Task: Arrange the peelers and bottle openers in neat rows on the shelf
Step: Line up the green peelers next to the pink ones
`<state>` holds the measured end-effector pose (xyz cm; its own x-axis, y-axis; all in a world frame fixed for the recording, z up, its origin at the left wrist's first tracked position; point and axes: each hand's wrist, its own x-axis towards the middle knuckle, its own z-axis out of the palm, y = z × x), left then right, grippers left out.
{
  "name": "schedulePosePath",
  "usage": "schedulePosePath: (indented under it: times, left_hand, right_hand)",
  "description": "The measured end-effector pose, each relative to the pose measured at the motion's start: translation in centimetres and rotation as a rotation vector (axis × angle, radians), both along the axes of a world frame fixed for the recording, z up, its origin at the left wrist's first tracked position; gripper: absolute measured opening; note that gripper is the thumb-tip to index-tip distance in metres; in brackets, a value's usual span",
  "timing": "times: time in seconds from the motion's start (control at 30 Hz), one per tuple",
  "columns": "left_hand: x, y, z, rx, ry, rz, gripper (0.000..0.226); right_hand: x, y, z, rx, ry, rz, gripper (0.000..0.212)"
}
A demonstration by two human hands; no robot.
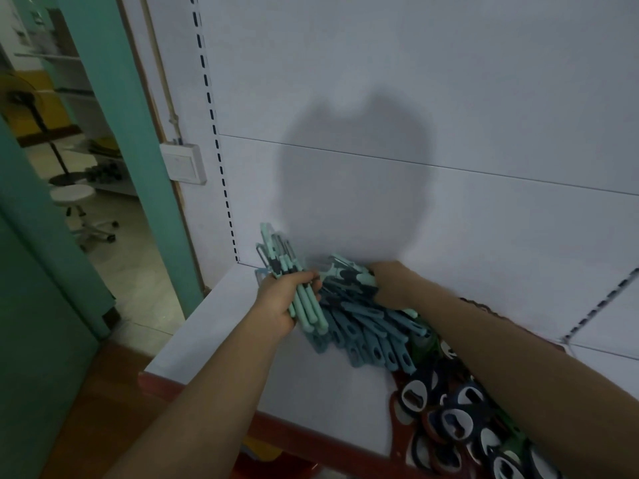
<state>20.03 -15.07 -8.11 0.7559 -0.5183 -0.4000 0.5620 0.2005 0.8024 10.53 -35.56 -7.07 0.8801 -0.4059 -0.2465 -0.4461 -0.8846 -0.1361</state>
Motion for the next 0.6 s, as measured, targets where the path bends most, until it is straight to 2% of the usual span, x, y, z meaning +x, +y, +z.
schedulePosePath:
  times: [0.07, 0.13, 0.2, 0.3, 0.43, 0.6]
  left_hand:
    - [0.3, 0.3, -0.2, 0.007, -0.001, 0.018, 0.022]
    - [0.4, 0.5, -0.4, 0.015, -0.008, 0.029, 0.029]
    - [0.5, 0.5, -0.3, 0.007, -0.014, 0.050, 0.031]
    - [0.8, -0.3, 0.3, -0.022, -0.007, 0.081, 0.023]
    - [0.7, -2.0, 1.9, -0.109, -0.032, 0.143, 0.021]
    - [-2.3, -4.5, 3.7, -0.179, -0.133, 0.135, 0.021]
  right_hand:
    - [0.0, -0.2, -0.1, -0.012, -0.045, 0.006, 0.048]
    - [-0.1, 0.1, 0.0, 0.037, -0.092, 0.000, 0.062]
    - [-0.3, 0.4, 0.2, 0.092, -0.100, -0.013, 0.066]
    - [-1.0, 0.2, 1.0, 0.188, -0.165, -0.043, 0.050]
    - [-2.8, -0.7, 3.6, 0.242, -0.303, -0.074, 0.013]
    - [-7.8, -2.1, 6.0, 0.438, -0.511, -0.232, 0.014]
